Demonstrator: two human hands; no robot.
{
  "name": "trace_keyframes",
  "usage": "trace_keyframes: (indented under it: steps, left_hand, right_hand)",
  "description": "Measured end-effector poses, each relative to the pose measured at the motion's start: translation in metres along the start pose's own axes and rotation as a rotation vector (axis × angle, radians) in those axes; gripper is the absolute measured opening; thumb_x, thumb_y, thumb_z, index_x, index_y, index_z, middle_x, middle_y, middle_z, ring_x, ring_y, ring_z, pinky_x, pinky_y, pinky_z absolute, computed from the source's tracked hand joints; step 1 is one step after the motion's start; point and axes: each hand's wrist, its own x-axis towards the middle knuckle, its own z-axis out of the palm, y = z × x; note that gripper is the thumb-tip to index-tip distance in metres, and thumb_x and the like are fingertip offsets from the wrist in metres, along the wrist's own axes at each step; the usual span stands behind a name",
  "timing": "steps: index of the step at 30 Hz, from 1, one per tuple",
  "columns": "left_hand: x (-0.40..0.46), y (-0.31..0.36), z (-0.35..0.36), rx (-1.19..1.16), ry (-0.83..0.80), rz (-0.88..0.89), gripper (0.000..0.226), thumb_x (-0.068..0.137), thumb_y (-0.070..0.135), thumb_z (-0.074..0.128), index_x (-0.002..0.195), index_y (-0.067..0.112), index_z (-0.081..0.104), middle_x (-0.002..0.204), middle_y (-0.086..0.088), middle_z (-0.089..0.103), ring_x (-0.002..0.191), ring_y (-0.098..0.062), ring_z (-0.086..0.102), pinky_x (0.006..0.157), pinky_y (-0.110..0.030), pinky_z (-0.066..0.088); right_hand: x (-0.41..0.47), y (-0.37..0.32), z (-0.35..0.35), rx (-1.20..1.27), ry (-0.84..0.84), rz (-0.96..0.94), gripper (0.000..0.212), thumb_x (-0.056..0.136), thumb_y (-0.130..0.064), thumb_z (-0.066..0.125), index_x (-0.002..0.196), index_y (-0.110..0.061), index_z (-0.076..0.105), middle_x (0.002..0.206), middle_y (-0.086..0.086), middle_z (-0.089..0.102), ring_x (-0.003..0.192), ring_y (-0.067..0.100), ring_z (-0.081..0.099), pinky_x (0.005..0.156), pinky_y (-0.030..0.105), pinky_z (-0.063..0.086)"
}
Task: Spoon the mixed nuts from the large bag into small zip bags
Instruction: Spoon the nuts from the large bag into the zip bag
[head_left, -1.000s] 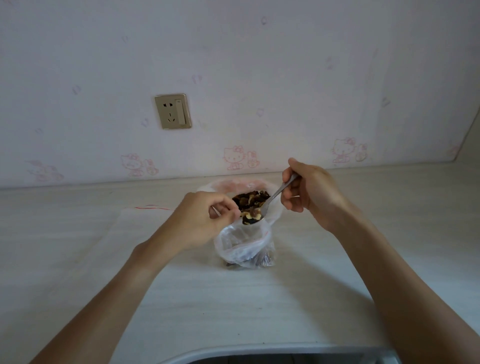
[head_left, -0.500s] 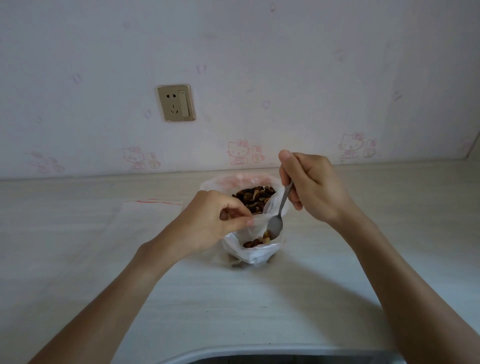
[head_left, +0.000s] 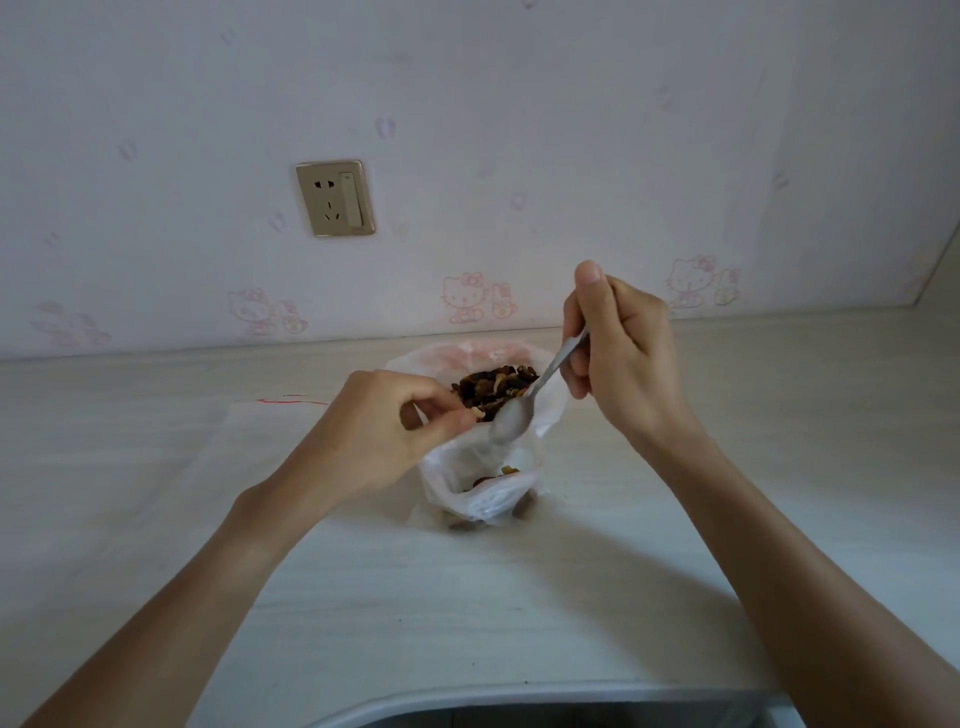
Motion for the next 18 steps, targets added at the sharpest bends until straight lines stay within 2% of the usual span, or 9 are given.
trace_keyframes:
  steps: [3,5,8,10,13,15,18]
  left_hand:
    - [0.003,-0.007,-0.004,-0.029,0.155,0.011,0.006,0.088,0.037,0.079,0.083,0.034,0.081,0.075,0.018,0.074,0.059,-0.011,0.062,0.061,-0.023,0.05]
    - [0.007,-0.014,-0.005,-0.031,0.322,0.001,0.009,0.089,0.036,0.079,0.081,0.032,0.078,0.075,0.019,0.072,0.058,-0.007,0.06,0.057,-0.013,0.045]
    - [0.017,-0.025,-0.003,0.009,0.514,-0.011,0.006,0.089,0.033,0.08,0.09,0.028,0.076,0.086,0.017,0.072,0.073,-0.003,0.063,0.068,-0.005,0.042]
    - [0.028,-0.034,-0.002,0.011,0.502,-0.078,0.022,0.089,0.039,0.079,0.106,0.027,0.073,0.106,0.014,0.069,0.09,-0.002,0.064,0.076,-0.007,0.042]
    - [0.043,-0.046,0.006,0.021,0.319,-0.254,0.05,0.091,0.055,0.07,0.13,0.024,0.065,0.13,0.008,0.064,0.109,-0.004,0.059,0.084,-0.013,0.039]
    - [0.048,-0.051,0.014,0.026,0.249,-0.309,0.061,0.091,0.065,0.063,0.135,0.022,0.063,0.136,0.006,0.064,0.117,-0.007,0.055,0.092,-0.021,0.038]
    - [0.051,-0.054,0.022,0.009,0.246,-0.342,0.066,0.087,0.07,0.065,0.132,0.022,0.067,0.13,0.007,0.068,0.12,-0.013,0.06,0.091,-0.024,0.041]
  right_hand:
    - [0.004,0.009,-0.003,0.073,0.085,0.227,0.051,0.111,-0.037,0.04,0.071,-0.009,0.054,0.047,0.008,0.048,0.037,0.021,0.044,0.038,0.024,0.032]
    - [0.006,0.016,-0.003,0.105,0.132,0.346,0.05,0.111,-0.038,0.04,0.073,-0.01,0.057,0.047,0.003,0.051,0.038,0.019,0.046,0.037,0.025,0.032]
    - [0.005,0.026,-0.003,0.079,0.17,0.422,0.049,0.111,-0.038,0.04,0.077,-0.009,0.06,0.049,0.003,0.056,0.041,0.018,0.05,0.036,0.027,0.034]
    - [0.005,0.029,-0.003,0.047,0.16,0.438,0.049,0.111,-0.039,0.041,0.079,-0.008,0.062,0.052,0.003,0.059,0.044,0.017,0.054,0.037,0.027,0.036]
    - [0.003,0.031,-0.001,-0.052,0.139,0.406,0.049,0.11,-0.039,0.042,0.079,-0.009,0.064,0.053,0.0,0.063,0.047,0.014,0.057,0.04,0.024,0.039]
    - [0.003,0.034,0.0,-0.171,0.139,0.316,0.05,0.11,-0.038,0.042,0.074,-0.011,0.064,0.051,0.0,0.063,0.046,0.012,0.058,0.045,0.024,0.045]
    - [0.002,0.04,0.002,-0.315,0.122,0.21,0.049,0.11,-0.04,0.042,0.07,-0.019,0.062,0.051,-0.002,0.062,0.051,0.014,0.062,0.061,0.043,0.057]
